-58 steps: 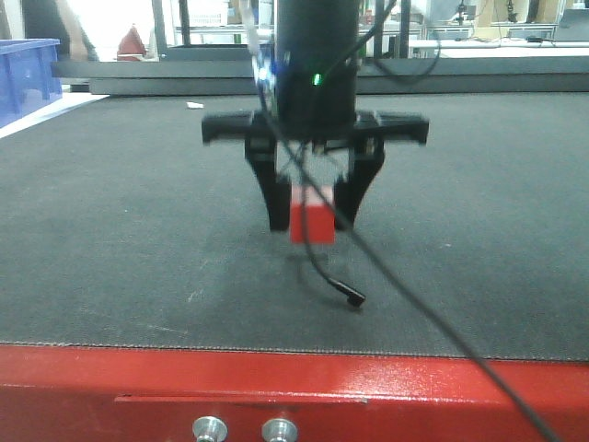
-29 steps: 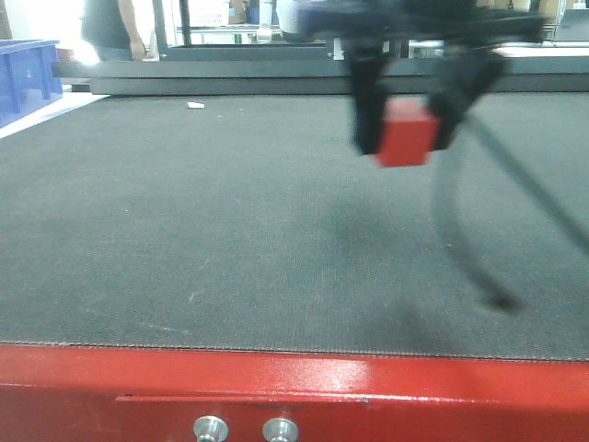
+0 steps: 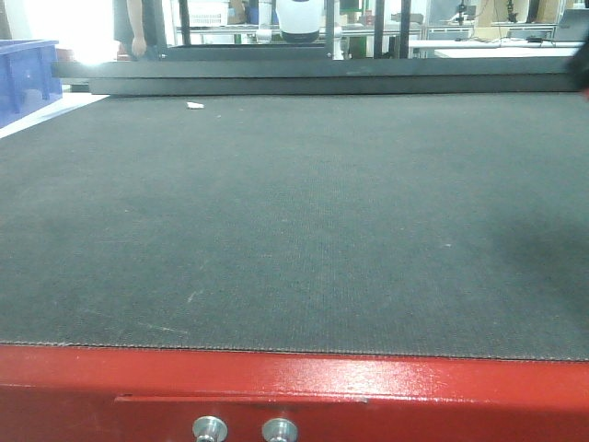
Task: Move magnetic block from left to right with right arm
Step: 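Close the right gripper on the red cube and lift it, then hold the red cube raised in the right gripper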
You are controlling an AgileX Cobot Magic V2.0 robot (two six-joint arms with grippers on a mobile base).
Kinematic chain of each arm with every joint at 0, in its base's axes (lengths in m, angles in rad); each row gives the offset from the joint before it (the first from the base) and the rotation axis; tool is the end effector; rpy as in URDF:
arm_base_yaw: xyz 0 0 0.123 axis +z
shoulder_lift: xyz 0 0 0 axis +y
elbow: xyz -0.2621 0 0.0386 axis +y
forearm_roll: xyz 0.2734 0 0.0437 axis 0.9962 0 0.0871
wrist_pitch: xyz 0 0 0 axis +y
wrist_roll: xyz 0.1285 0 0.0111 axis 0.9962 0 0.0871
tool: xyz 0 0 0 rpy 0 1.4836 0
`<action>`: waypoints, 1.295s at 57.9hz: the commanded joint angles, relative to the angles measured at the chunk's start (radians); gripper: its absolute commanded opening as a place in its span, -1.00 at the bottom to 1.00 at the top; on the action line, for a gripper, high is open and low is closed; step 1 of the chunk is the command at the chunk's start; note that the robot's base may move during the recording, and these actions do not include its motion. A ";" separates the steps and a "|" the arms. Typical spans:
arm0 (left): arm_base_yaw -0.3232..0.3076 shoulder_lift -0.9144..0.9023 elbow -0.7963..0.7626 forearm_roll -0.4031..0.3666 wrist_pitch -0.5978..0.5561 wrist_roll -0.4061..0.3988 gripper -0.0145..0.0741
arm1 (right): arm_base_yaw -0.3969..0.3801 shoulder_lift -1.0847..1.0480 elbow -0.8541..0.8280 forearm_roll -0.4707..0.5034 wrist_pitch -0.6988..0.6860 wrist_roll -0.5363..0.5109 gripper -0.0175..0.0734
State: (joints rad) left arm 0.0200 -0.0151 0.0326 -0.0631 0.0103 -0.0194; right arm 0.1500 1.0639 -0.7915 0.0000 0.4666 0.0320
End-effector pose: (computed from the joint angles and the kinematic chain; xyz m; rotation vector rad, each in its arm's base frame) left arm 0.1402 0.0027 0.2041 -0.0769 1.5096 -0.0506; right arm 0.2808 0.0424 0.2611 -0.1312 2.2206 0.1000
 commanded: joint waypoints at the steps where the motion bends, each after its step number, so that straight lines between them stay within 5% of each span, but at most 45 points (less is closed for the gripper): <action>1: -0.006 -0.009 0.007 -0.007 -0.092 -0.004 -0.94 | -0.074 -0.115 0.060 0.042 -0.215 -0.065 -0.01; 22: -0.006 -0.009 0.007 -0.007 -0.092 -0.004 -0.94 | -0.235 -0.432 0.287 0.049 -0.418 -0.069 -0.01; 45: -0.006 -0.009 0.007 -0.007 -0.092 -0.004 -0.94 | -0.237 -0.803 0.431 0.046 -0.457 -0.069 -0.01; 75: -0.006 -0.009 0.007 -0.007 -0.092 -0.004 -0.94 | -0.237 -0.832 0.431 0.046 -0.457 -0.069 -0.01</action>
State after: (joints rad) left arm 0.0200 -0.0151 0.0326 -0.0631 0.0103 -0.0194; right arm -0.0813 0.2232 -0.3316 0.0480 0.1053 -0.0271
